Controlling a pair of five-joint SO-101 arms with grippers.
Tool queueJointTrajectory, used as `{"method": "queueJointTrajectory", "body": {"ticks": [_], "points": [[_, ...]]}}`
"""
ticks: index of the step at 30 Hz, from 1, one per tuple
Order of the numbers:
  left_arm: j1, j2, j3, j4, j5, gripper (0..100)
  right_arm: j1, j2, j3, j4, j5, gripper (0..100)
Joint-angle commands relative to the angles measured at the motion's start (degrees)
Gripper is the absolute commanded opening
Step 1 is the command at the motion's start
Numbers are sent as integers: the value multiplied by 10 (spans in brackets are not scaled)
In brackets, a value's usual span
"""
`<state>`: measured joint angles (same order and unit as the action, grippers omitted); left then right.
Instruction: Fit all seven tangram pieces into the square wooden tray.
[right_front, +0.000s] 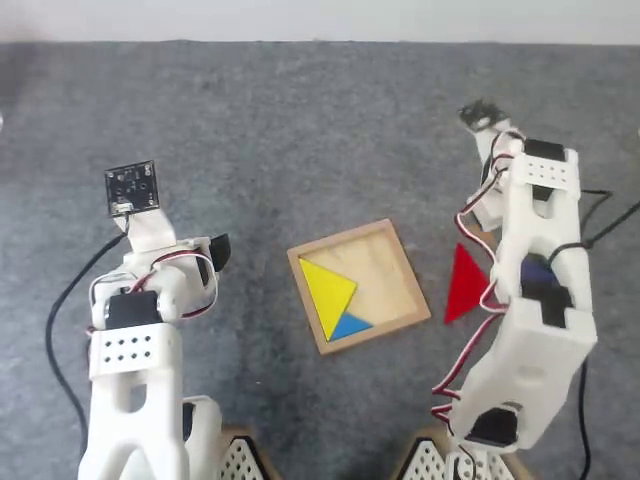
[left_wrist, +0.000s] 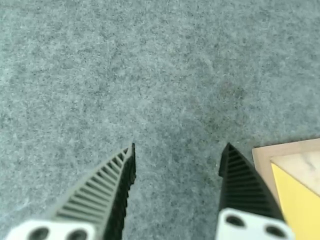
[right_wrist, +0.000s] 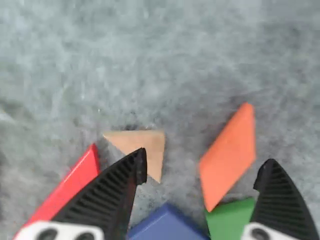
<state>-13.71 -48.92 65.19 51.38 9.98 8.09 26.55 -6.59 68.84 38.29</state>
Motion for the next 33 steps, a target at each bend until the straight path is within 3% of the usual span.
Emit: {"method": "queueJointTrajectory", "body": {"ticks": [1, 5, 15, 21, 33], "points": [[-4, -4, -4, -11, -4, 269, 35, 19, -64, -20, -24, 343], [-4, -4, -4, -11, -4, 269, 68, 71, -116, -8, -29, 343], [-4, -4, -4, -11, -4, 269, 69, 153, -161, 8, -62, 335], [-4, -4, -4, -11, -4, 269, 53, 153, -173, 11, -78, 210], [-4, -4, -4, -11, -4, 269, 44, 148, -172, 45, -78, 59]]}}
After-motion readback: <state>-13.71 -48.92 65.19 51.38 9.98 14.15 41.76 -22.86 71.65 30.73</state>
